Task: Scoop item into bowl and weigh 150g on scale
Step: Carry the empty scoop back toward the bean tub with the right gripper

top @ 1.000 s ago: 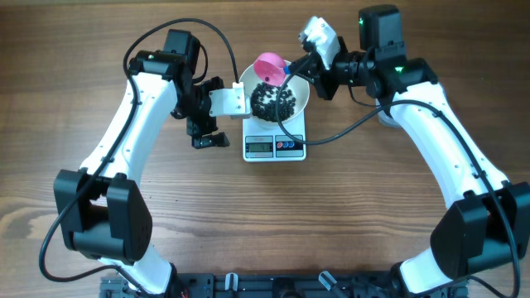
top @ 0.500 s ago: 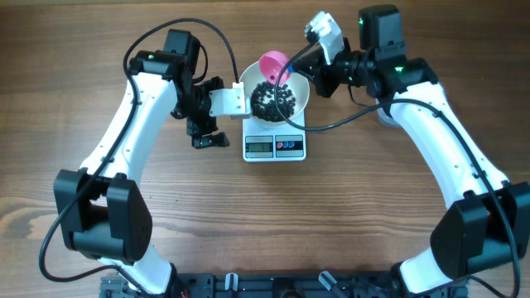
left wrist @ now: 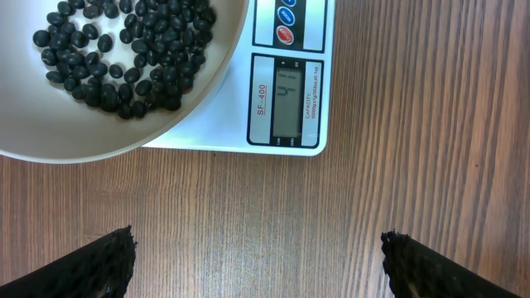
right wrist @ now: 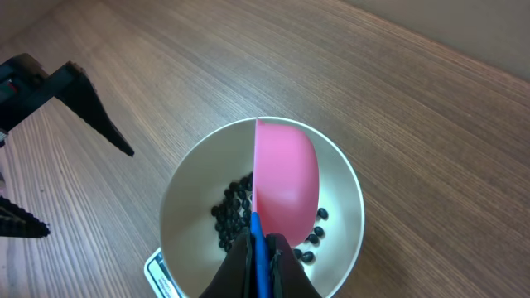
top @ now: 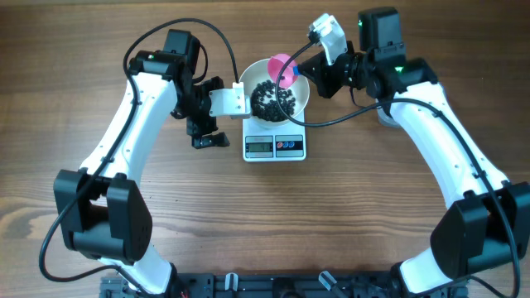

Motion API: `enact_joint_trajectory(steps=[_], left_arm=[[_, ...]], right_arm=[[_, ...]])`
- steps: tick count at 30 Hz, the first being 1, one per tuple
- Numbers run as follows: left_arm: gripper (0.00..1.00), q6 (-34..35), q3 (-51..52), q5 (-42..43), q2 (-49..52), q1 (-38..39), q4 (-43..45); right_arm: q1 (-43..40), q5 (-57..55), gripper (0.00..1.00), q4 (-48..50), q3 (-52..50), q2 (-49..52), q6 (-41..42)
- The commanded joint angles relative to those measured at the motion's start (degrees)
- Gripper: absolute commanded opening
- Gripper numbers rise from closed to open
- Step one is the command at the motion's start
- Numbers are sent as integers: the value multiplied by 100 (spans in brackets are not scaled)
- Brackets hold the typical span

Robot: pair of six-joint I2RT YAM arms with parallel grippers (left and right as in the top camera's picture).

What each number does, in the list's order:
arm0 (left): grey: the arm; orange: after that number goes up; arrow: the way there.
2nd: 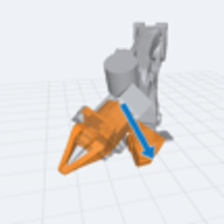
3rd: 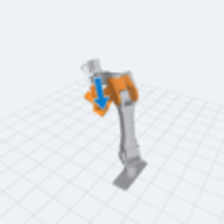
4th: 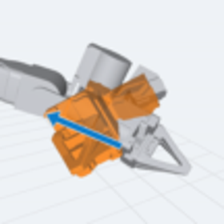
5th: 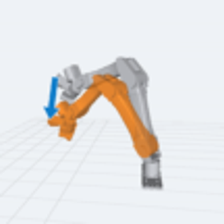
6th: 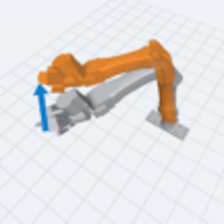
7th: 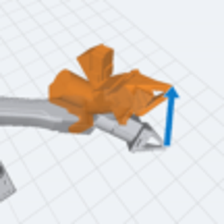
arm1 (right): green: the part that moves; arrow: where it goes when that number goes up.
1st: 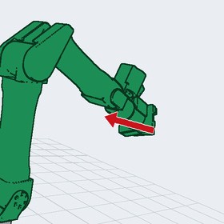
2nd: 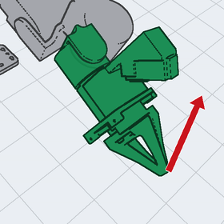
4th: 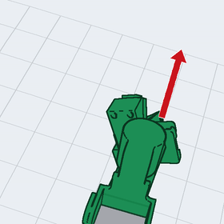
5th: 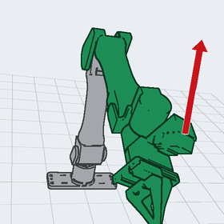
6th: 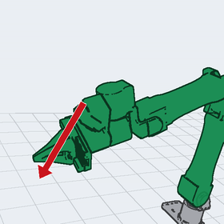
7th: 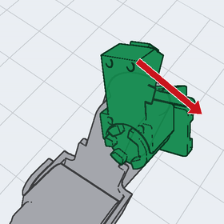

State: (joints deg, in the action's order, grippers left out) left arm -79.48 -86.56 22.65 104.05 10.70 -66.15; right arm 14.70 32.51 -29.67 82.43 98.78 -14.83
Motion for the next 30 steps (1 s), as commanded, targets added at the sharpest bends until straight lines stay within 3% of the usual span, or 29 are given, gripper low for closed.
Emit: enact_joint_trajectory(steps=[1, 8, 13, 20, 30], left_arm=[[100, -111, 48, 153, 11, -33, -2], [100, -111, 48, 153, 13, -33, -2], [100, -111, 48, 155, 13, -33, -2], [100, -111, 48, 153, 13, -33, -2], [100, -111, 48, 153, 13, -33, -2]], right_arm=[[9, 50, 4, -2, 107, -63, 20], [-240, 151, 4, 448, 109, -63, 1550], [-905, 518, 4, 518, 107, -63, 2299], [-2131, 1003, 4, 35, 107, -63, 2704], [-3827, 675, 4, -1405, 107, -63, 2358]])
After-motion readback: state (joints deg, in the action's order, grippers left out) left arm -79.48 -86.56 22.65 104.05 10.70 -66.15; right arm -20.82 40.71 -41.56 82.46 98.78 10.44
